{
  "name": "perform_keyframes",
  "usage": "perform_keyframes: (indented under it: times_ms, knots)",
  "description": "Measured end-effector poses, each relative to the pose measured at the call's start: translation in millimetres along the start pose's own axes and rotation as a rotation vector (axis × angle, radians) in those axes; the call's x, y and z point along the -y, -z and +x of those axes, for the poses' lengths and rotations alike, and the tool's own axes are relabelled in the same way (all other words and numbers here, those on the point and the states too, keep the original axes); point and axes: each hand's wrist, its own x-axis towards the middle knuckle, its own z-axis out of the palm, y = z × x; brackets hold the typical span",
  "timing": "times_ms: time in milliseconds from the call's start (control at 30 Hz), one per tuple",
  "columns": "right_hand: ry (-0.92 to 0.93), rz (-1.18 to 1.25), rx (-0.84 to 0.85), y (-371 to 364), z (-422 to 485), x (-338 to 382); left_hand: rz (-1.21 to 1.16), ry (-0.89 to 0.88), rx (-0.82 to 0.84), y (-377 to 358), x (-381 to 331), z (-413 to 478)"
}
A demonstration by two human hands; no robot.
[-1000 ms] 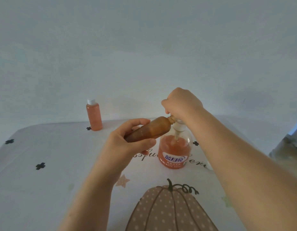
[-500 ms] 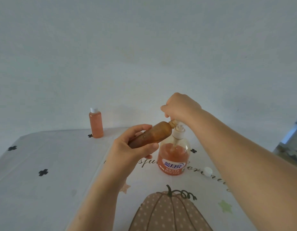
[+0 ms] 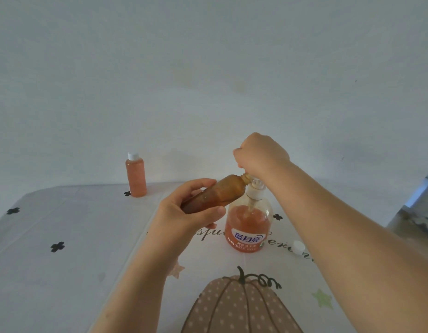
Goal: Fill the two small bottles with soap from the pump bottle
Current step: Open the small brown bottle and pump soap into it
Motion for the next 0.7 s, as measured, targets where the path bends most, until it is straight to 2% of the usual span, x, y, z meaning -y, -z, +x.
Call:
perform_keyframes:
  times_ms: [500,700]
  knots:
    - [-0.037,0.005,0.049,-12.4,0.0,-4.0,0.09,0.003,0.003,3.6,3.3,2.8]
    - [-0.02,-0.026,0.043,-4.5,0.0,0.7,0.037,0.009,-0.001,1.4,2.1,1.5]
